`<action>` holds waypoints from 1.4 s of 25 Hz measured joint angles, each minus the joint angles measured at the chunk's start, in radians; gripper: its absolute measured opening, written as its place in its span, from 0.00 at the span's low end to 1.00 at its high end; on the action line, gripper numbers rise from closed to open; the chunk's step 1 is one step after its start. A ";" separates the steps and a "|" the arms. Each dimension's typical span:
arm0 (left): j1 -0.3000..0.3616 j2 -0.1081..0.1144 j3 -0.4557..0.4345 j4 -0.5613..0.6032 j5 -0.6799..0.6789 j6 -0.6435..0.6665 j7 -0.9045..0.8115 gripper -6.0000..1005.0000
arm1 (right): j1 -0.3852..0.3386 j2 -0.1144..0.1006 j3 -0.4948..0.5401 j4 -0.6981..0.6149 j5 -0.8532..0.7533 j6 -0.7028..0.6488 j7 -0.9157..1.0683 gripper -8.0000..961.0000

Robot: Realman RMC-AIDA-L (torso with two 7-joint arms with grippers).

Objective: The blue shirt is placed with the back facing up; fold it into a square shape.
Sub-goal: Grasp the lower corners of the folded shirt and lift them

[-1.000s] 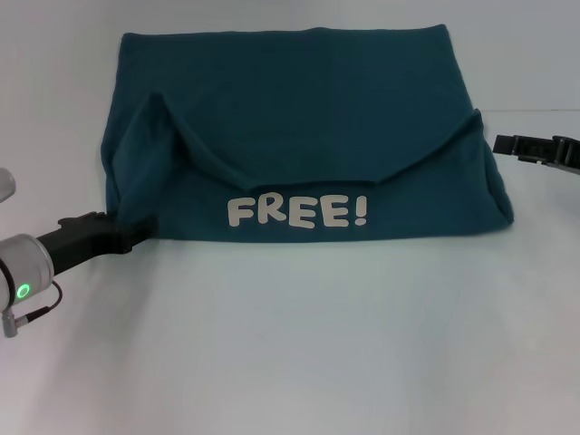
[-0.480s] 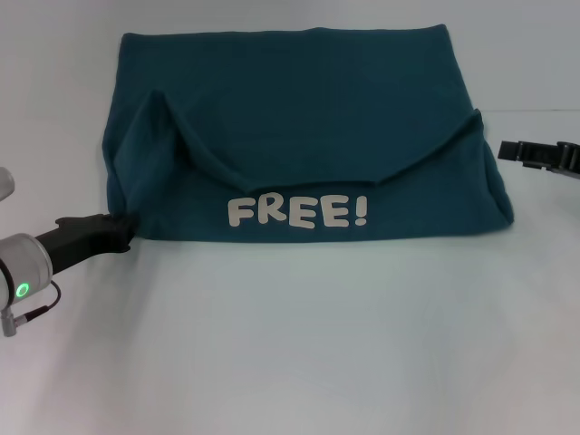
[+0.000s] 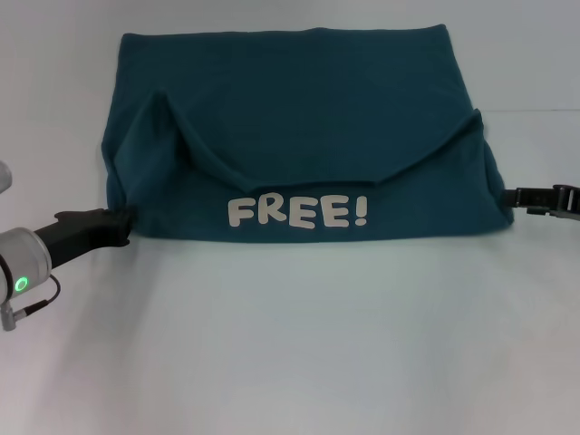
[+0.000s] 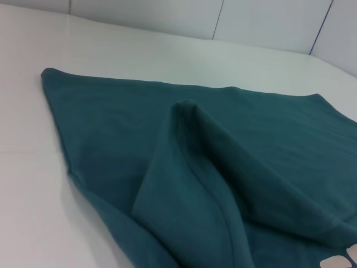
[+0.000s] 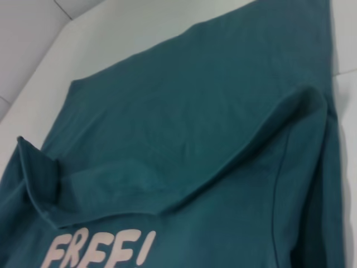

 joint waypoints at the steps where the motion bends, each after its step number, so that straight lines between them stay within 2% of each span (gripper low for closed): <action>1: -0.001 0.000 0.000 0.000 0.000 0.001 0.000 0.03 | -0.001 0.006 -0.002 0.000 0.000 0.014 -0.003 0.70; 10: -0.009 0.003 0.010 0.003 0.001 0.005 -0.012 0.03 | 0.009 0.080 -0.053 0.002 -0.001 0.194 -0.017 0.70; 15: -0.014 0.005 0.011 0.003 0.005 0.007 -0.012 0.03 | 0.020 0.103 -0.101 0.004 -0.002 0.269 -0.017 0.70; 28: -0.023 0.008 0.011 0.002 0.006 0.006 -0.013 0.03 | 0.034 0.109 -0.115 0.041 0.007 0.308 -0.017 0.64; 35: -0.025 0.008 0.011 0.003 0.006 0.007 -0.021 0.03 | 0.022 0.100 -0.114 0.038 0.005 0.279 -0.017 0.44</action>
